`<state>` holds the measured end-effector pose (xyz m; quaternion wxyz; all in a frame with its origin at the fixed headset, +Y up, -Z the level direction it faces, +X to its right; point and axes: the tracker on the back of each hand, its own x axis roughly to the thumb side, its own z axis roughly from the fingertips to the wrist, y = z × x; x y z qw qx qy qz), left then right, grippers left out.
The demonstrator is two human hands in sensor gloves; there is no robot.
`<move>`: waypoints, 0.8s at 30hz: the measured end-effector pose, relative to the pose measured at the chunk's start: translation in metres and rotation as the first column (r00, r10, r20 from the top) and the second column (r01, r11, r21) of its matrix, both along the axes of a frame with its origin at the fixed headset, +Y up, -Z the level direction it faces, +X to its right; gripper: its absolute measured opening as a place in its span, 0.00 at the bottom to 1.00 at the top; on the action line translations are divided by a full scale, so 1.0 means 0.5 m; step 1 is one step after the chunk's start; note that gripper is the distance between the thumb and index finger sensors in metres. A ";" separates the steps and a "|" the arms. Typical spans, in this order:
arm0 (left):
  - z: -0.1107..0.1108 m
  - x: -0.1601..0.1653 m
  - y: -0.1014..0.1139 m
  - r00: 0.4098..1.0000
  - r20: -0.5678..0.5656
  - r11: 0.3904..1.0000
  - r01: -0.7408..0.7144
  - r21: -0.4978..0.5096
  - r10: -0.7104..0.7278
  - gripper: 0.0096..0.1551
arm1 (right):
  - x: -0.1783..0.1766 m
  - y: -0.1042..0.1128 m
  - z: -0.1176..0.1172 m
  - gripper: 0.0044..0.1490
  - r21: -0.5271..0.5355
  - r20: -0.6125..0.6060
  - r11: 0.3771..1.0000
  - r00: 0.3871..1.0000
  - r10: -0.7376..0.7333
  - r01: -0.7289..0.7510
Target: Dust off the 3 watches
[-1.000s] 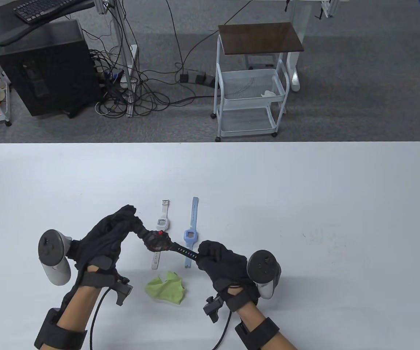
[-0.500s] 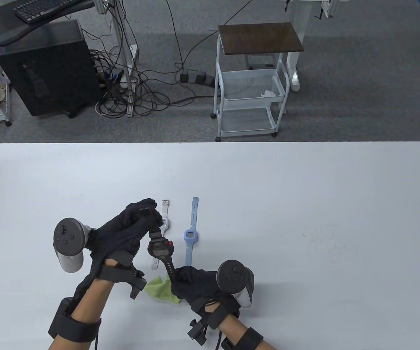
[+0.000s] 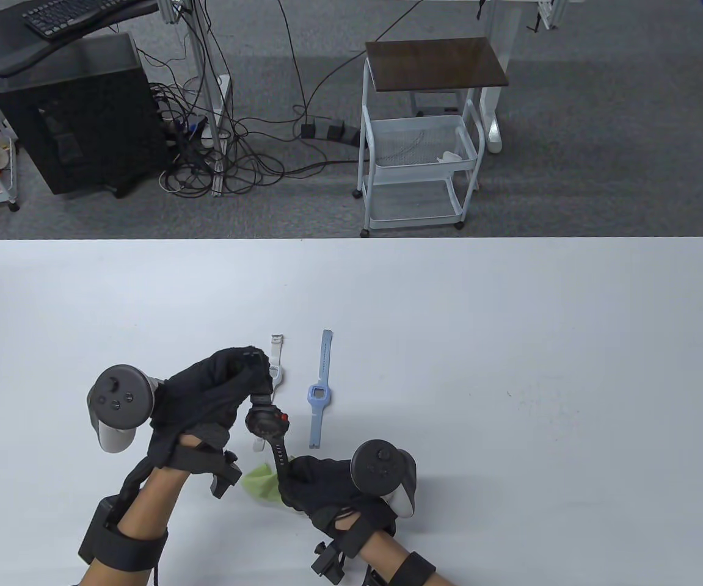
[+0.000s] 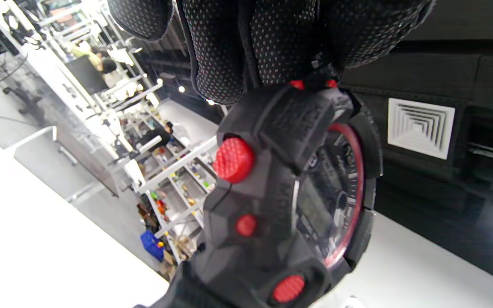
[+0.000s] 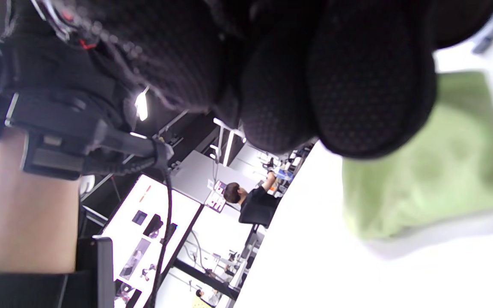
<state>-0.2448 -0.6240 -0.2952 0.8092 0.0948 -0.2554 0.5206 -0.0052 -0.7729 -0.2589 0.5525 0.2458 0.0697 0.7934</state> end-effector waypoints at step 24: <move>0.005 -0.038 0.021 0.998 -0.053 0.999 0.041 0.015 -0.040 0.23 | 0.046 0.033 -0.033 0.48 0.164 0.070 0.963 0.976 0.205 -0.214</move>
